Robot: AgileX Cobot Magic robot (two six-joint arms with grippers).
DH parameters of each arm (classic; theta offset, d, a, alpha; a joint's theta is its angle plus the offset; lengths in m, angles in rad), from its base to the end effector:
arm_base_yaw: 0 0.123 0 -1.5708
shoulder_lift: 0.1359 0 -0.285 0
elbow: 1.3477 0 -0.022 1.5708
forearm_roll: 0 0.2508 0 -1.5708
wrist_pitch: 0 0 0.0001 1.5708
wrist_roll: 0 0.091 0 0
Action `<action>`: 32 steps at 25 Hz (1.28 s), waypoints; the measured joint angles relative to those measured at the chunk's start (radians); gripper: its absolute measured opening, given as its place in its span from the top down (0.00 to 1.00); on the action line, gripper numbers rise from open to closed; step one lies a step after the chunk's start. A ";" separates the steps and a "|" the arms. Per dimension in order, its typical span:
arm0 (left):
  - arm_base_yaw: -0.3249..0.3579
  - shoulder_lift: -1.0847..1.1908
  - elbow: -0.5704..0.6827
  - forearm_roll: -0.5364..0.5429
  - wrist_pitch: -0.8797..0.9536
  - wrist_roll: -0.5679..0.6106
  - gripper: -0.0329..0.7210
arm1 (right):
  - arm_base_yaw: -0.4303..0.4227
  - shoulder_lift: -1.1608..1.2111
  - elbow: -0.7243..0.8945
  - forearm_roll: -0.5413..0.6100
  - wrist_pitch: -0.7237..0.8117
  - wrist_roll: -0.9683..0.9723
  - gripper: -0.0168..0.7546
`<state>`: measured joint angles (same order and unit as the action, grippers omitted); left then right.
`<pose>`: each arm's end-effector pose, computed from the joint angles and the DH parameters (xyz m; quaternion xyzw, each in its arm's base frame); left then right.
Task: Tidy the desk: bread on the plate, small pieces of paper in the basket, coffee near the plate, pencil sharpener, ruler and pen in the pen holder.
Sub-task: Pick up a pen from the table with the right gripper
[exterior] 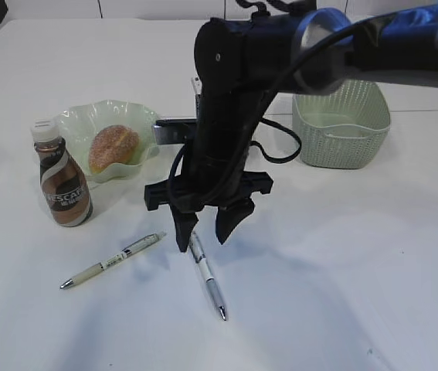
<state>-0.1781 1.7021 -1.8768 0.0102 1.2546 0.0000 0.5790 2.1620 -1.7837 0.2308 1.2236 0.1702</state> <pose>0.3559 -0.0632 0.4078 0.0854 0.9547 -0.0203 0.2844 0.3590 0.2581 0.1963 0.1662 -0.9796 -0.1119 0.0141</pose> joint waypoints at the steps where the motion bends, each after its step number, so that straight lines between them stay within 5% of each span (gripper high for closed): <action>1: 0.000 0.000 0.000 0.000 0.000 0.000 0.50 | 0.000 0.014 -0.002 0.002 0.000 0.007 0.38; 32: 0.000 0.000 0.000 0.021 0.000 0.000 0.50 | 0.040 0.157 -0.053 -0.149 -0.017 0.053 0.37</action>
<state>-0.1781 1.7021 -1.8768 0.0310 1.2546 0.0000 0.6186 2.3193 -1.8371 0.0816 1.2062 0.2231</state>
